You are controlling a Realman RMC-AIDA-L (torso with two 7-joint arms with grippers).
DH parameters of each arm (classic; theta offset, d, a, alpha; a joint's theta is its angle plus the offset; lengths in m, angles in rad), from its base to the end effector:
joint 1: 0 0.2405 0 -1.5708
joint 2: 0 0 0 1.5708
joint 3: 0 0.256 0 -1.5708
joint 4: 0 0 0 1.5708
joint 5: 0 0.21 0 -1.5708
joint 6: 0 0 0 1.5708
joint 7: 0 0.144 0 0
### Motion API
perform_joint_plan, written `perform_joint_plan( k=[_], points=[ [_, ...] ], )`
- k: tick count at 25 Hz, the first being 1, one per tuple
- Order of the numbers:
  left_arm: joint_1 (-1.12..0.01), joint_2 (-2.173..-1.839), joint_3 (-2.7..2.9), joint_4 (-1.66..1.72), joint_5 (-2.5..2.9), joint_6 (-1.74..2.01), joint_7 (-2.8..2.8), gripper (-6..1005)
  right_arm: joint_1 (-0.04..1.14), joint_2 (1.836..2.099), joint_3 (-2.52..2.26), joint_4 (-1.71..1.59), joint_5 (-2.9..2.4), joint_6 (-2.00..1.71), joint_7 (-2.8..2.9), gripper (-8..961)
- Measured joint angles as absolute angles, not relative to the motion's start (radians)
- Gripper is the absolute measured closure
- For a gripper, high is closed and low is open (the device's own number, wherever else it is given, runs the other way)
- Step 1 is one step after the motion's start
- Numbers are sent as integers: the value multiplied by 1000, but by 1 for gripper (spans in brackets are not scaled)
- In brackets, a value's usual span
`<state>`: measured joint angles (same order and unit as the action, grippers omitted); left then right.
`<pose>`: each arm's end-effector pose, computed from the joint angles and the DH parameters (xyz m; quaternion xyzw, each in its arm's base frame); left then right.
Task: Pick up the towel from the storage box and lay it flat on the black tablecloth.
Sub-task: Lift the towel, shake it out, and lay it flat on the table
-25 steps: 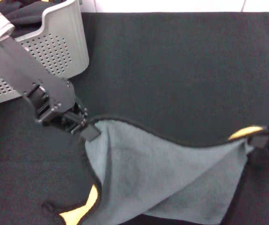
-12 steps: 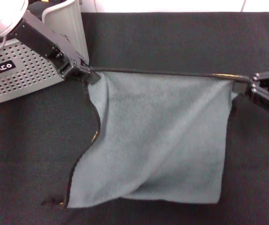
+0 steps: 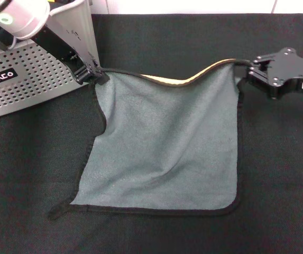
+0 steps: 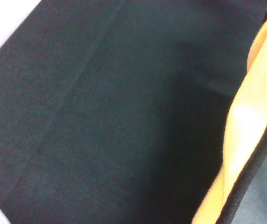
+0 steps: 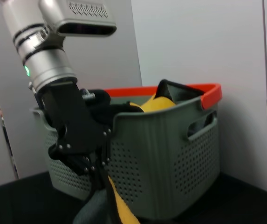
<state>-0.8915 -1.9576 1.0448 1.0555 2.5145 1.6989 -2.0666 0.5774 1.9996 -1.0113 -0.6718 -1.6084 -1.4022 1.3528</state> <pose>-0.1517 0.4059 0.0543 -0.9700 -0.1731 0.1391 0.0990 0.2150 0.3731 0.0155 -0.9357 0.1343 0.2802 0.1671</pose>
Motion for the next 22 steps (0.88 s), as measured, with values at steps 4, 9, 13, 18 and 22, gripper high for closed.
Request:
perform_joint_plan(
  k=[4,9,13,18,22],
  points=[
    [-892,-1983,1068,1056,2572,1642,-2065,968,623,2000,-1013,-627,-1634,-1357,1352,894],
    [-891,-2028,1076,1079,2659,1574,-2072,968,638,2008,-1020,-620,-1667,-1296,1357,893],
    [-884,-2066,1077,1116,2737,1521,-2088,967,639,2010,-1022,-620,-1669,-1260,1363,892],
    [-882,-2084,1100,1127,2790,1460,-2126,967,639,2009,-1022,-620,-1684,-1230,1365,891],
    [-880,-2087,1138,1126,2804,1434,-2149,967,642,2010,-1022,-621,-1702,-1224,1366,890]
  ],
)
